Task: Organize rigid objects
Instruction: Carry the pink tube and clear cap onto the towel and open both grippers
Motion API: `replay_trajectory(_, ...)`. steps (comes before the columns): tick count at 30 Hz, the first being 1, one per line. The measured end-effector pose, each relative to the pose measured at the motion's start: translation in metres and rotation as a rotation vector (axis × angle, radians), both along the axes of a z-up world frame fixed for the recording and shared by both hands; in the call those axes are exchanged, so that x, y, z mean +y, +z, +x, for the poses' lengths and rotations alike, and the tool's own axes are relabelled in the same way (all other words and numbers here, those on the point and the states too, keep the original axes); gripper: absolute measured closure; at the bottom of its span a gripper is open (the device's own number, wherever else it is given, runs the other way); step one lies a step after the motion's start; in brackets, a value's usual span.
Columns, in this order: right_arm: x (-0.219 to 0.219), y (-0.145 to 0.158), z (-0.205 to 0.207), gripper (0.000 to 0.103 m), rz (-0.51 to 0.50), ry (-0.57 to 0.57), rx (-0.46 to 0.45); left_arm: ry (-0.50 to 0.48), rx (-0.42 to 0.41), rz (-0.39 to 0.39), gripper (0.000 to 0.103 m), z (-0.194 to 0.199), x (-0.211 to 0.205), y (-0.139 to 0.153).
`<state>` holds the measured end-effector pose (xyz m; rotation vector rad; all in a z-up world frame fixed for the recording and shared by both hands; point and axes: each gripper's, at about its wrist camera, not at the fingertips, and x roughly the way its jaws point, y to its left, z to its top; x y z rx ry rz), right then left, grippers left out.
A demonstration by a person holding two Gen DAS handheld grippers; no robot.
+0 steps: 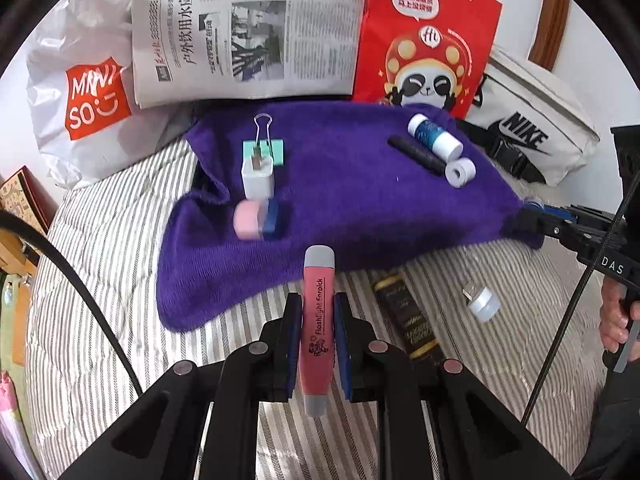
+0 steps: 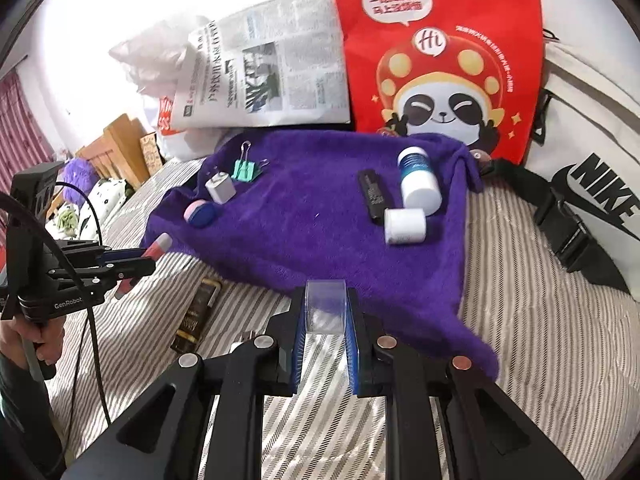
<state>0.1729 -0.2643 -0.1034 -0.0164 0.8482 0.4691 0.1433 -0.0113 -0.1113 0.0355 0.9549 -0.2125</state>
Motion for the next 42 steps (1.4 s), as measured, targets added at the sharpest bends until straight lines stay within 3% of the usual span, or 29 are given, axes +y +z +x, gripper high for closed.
replay_trajectory(15,-0.012,0.016,0.049,0.086,-0.117,-0.028,0.019,-0.024,-0.045,-0.011,0.087,0.06,-0.01,0.028)
replay_trajectory(21,-0.01,-0.006,0.066,0.086,-0.08,-0.047,0.09,-0.017,-0.024,-0.024,0.087,0.086,-0.013,0.018)
replay_trajectory(27,-0.001,-0.014,0.071,0.086,-0.107,-0.035,0.105,-0.015,0.012,-0.028,0.087,0.094,-0.014,0.0)
replay_trajectory(34,0.01,-0.037,0.078,0.086,-0.184,-0.058,0.137,-0.012,0.018,-0.042,0.087,0.095,-0.01,-0.003)
replay_trajectory(42,0.013,-0.042,0.081,0.086,-0.177,-0.068,0.132,0.002,0.025,-0.029,0.087,0.098,-0.008,-0.009)
